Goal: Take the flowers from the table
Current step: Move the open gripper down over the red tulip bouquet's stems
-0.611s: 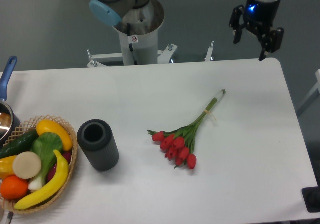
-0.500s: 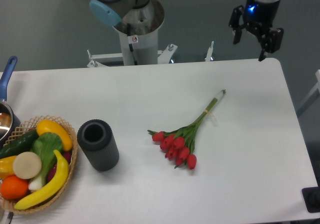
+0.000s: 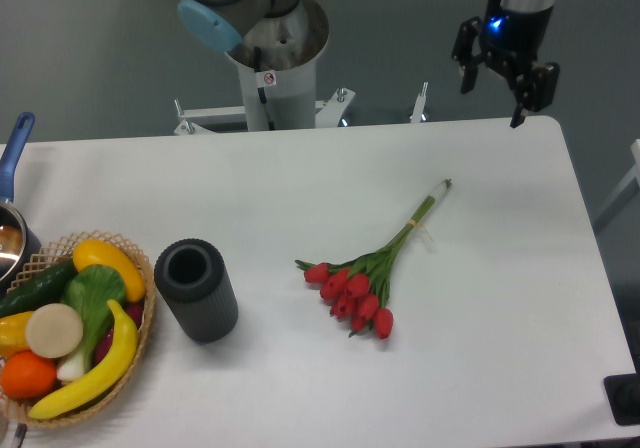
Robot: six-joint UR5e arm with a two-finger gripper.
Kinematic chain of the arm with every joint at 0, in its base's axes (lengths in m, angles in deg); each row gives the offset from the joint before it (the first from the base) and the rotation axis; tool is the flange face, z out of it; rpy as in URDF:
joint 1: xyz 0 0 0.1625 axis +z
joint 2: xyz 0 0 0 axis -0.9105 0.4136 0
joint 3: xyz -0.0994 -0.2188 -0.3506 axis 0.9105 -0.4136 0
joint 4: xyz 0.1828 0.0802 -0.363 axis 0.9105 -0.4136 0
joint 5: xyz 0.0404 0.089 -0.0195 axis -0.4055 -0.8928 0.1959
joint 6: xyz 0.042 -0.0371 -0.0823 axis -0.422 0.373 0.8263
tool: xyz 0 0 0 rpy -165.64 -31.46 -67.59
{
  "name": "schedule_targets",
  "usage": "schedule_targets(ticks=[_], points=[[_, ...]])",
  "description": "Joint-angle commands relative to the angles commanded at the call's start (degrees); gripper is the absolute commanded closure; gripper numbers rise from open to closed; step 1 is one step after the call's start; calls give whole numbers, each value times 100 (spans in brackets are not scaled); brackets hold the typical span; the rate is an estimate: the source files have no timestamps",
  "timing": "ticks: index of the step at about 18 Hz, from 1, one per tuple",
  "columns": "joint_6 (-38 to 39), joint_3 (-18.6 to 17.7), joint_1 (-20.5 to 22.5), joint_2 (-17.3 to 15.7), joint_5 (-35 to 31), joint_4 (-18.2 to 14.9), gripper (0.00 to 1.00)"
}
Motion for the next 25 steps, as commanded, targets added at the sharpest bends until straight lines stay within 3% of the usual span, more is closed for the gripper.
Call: schedule_targets(ticks=[4,9,14,21,25], points=[[1090,-211,-219,44,202,220,0],[1873,-615,-597,219,202,1001,0],[1927,-1002,-659,377,167,1810,0],[1927,-906,-826,1062,132,1890,0],[1927,-880,-1046,1449,123,2408,0]])
